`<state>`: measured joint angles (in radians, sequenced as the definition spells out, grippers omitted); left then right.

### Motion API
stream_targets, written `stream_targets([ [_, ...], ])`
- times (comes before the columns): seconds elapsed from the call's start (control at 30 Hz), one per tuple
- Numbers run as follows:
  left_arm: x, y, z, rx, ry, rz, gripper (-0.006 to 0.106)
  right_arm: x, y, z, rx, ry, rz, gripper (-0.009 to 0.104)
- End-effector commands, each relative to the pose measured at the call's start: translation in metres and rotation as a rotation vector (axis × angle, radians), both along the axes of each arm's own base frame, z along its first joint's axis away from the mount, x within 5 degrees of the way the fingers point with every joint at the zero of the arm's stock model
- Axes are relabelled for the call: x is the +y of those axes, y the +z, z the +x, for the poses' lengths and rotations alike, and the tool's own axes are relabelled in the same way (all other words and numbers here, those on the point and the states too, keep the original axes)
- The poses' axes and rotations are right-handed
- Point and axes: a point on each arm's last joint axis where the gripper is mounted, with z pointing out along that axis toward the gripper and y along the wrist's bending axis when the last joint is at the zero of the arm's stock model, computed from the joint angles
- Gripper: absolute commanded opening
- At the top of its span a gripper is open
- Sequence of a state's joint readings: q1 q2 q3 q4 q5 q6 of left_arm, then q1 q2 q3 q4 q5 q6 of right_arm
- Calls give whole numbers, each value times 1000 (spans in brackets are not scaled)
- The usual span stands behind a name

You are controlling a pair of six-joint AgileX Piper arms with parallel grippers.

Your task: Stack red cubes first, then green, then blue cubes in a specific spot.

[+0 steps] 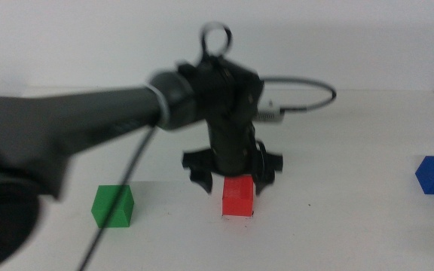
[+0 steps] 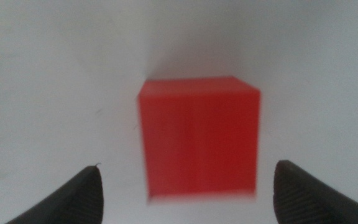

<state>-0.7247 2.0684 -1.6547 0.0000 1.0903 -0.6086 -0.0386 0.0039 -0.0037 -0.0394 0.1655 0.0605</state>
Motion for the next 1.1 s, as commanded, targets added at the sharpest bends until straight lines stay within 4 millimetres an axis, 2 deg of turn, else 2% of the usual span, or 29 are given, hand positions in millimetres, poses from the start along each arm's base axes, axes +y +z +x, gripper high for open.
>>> stream_targets([
  [0.0, 17, 47, -6, -48, 5, -16, 94, 0, 0, 0, -7, -2, -10, 93],
  [0.03, 35, 73, -10, -109, 1, 42, 94, 0, 0, 0, -7, -2, -10, 93],
  [0.07, 43, 86, -11, -167, 0, 63, 94, 0, 0, 0, -7, -2, -10, 93],
  [0.1, 54, 96, -11, -212, 12, 89, 94, 0, 0, 0, -7, -2, -10, 93],
  [0.17, 79, 101, -14, -233, 50, 132, 94, 0, 0, 0, -7, -2, -10, 93],
  [0.23, 104, 94, -15, -186, 99, 145, 94, 0, 0, 0, -7, -2, -10, 93],
  [0.33, 142, 71, -18, -48, 123, 136, 94, 0, 0, 0, -7, -2, -10, 93],
  [0.5, 179, 28, -18, 28, 146, 23, 94, 0, 0, 0, -7, -2, -10, 93],
  [0.6, 193, 8, -19, 11, 172, -24, 94, 0, 0, 0, -7, -2, -10, 93],
  [0.7, 199, -4, -18, -8, 205, -45, 94, 0, 0, 0, -7, -2, -10, 93],
  [0.97, 197, -31, -9, -24, 194, -41, 93, 0, 0, 0, -7, -2, -10, 93],
  [1.07, 197, -35, -8, -15, 194, -37, 83, 0, 0, 0, -7, -2, -10, 93],
])
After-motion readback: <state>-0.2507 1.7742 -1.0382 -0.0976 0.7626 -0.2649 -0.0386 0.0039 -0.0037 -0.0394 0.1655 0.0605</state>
